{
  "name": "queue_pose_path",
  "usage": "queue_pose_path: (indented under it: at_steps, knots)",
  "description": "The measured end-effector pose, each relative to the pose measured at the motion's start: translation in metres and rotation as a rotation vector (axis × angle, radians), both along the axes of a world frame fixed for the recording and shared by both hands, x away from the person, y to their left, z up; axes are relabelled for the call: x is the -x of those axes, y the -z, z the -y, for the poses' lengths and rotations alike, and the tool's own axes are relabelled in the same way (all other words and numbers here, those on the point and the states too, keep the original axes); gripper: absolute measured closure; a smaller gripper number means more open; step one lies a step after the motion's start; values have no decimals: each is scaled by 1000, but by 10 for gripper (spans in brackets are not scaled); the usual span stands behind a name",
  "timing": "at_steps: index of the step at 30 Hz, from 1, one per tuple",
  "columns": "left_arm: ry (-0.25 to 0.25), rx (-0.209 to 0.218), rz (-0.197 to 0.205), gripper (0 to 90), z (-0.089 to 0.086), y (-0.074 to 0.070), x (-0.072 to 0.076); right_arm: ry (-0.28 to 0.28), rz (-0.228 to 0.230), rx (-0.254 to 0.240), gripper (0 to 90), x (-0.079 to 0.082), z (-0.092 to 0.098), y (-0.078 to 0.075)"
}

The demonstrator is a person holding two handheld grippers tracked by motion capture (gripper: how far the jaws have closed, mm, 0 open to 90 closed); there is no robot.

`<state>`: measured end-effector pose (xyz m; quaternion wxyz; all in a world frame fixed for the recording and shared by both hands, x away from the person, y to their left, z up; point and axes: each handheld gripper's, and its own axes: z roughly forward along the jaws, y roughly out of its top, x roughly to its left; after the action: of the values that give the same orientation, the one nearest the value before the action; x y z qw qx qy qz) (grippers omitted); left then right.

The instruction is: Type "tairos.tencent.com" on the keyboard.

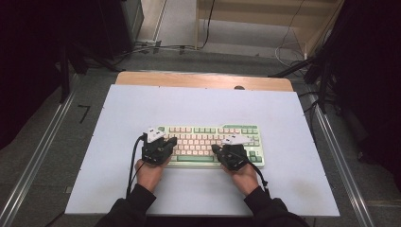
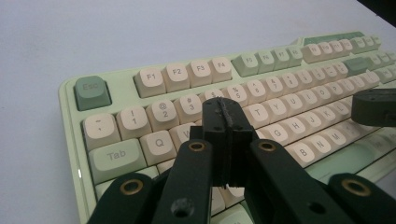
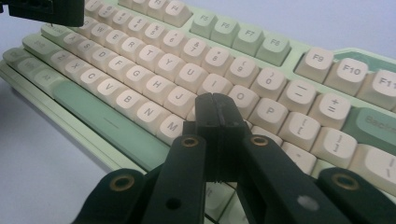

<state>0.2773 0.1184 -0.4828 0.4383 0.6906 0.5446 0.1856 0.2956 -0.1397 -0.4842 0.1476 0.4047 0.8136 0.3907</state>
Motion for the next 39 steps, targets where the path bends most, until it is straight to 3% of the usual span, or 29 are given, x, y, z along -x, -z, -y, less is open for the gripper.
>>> queue_pose_path:
  at_steps: [8,39]
  knots:
    - [0,0,-3,900,0,1,0,14,-2,5,876,1,9,1]
    - [-3,1,-6,900,-2,1,1,6,-8,19,876,3,8,3]
